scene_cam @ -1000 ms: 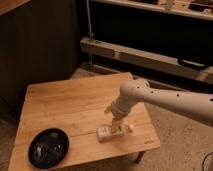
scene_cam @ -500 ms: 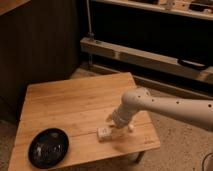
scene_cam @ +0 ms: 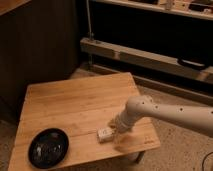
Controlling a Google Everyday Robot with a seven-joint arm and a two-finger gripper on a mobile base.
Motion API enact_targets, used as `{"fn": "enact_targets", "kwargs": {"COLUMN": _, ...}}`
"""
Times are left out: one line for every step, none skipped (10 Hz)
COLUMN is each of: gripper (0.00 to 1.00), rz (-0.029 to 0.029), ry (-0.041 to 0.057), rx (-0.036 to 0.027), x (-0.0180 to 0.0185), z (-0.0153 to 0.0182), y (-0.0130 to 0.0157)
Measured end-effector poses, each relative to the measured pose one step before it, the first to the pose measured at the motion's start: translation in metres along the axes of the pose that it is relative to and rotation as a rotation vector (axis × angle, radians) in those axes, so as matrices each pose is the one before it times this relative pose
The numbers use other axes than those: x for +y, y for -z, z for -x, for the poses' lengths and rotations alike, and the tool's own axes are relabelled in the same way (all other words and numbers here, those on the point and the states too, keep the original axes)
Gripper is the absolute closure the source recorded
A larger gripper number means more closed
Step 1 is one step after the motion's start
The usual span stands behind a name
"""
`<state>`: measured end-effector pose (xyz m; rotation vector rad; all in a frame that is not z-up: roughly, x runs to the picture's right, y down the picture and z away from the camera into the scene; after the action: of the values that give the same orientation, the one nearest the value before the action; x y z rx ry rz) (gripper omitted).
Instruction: Place the bottle in the ceramic bowl
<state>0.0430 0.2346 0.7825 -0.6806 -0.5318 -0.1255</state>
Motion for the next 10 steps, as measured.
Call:
{"fn": "enact_targets", "kwargs": {"gripper": 0.35, "rz": 0.00036, "ry": -0.0008, "rx": -0.01134, "x": -0.00214, "z": 0.00037, "y": -0.00247}}
{"fn": "enact_targets", "kwargs": {"gripper": 0.35, "rz": 0.0035, "ry": -0.00573, "rx": -0.01011, "x": -0.00207, "z": -0.00087, "y": -0.00271}}
{"fn": "enact_targets", "kwargs": {"gripper": 0.4, "rz": 0.01098, "ry": -0.00984, "rx": -0.00899, "x": -0.00102, "z": -0.00174, "y": -0.00316}}
{"fn": "enact_targets", "kwargs": {"gripper": 0.49, "rz": 0.01021, "ry": -0.00014, "rx": -0.01407, "x": -0.0021, "z": 0.00162, "y": -0.00256}}
{"fn": "enact_targets", "kwargs": {"gripper": 0.58, "rz": 0.01164, "ry": 0.00148, "rx": -0.01928, "x": -0.00181, "z": 0.00204, "y": -0.00138}}
{"fn": "enact_targets", "kwargs": {"gripper": 0.7, "rz": 0.01814, "ry": 0.00529, "rx": -0.02331, "x": -0.00209, "z": 0.0032, "y": -0.00189}}
{"fn": "enact_targets", "kwargs": {"gripper": 0.78, "rz": 0.00729, "ry": 0.01044, "rx": -0.01948, "x": -0.00459, "z": 0.00673, "y": -0.00325}}
{"fn": "enact_targets", "kwargs": {"gripper": 0.87, "rz": 0.00312, "ry": 0.01435, "rx": -0.02048, "x": -0.00674, "z": 0.0093, "y": -0.00356}}
{"fn": "enact_targets", "kwargs": {"gripper": 0.97, "rz": 0.00621, "ry": 0.02954, "rx": -0.01167, "x": -0.00956, "z": 0.01662, "y": -0.00341}}
{"fn": "enact_targets", "kwargs": {"gripper": 1.0, "rz": -0.002, "ry": 0.03873, "rx": 0.00094, "x": -0.0115, "z": 0.01919, "y": 0.00044}}
